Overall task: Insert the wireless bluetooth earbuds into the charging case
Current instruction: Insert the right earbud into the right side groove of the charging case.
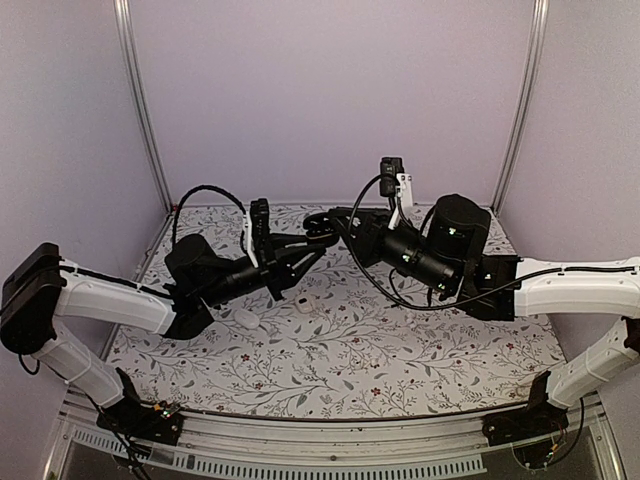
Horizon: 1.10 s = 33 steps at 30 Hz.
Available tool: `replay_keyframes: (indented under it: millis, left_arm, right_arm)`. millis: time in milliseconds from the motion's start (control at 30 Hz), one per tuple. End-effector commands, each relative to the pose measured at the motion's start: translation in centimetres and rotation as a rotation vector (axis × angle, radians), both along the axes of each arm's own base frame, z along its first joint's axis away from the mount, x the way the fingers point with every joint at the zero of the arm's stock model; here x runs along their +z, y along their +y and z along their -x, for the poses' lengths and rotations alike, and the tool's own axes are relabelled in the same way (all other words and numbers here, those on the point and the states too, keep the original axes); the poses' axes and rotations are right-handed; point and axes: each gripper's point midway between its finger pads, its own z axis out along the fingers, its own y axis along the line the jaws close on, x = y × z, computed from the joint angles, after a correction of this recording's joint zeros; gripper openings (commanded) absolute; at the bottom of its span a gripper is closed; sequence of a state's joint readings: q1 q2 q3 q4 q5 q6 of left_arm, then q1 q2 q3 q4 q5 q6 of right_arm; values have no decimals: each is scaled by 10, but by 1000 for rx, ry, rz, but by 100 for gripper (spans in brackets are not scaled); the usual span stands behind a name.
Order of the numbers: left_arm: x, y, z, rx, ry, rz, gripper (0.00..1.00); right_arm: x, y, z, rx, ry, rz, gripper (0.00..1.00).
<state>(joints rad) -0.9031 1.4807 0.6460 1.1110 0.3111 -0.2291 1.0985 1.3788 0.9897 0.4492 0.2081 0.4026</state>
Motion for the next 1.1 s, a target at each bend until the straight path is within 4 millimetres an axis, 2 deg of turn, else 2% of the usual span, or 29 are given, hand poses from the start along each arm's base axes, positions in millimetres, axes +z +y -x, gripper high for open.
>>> replay_keyframes:
  millis: [0, 367, 1067]
  left_arm:
    - [31, 4, 6, -16, -21, 82, 0]
    - [42, 9, 2, -24, -1, 126, 0]
    - [44, 18, -7, -34, 50, 170, 0]
  right_arm:
    - [-14, 4, 0, -4, 7, 39, 18]
    - [-22, 5, -2, -13, 8, 63, 18]
    - [-30, 13, -1, 1, 6, 105, 18]
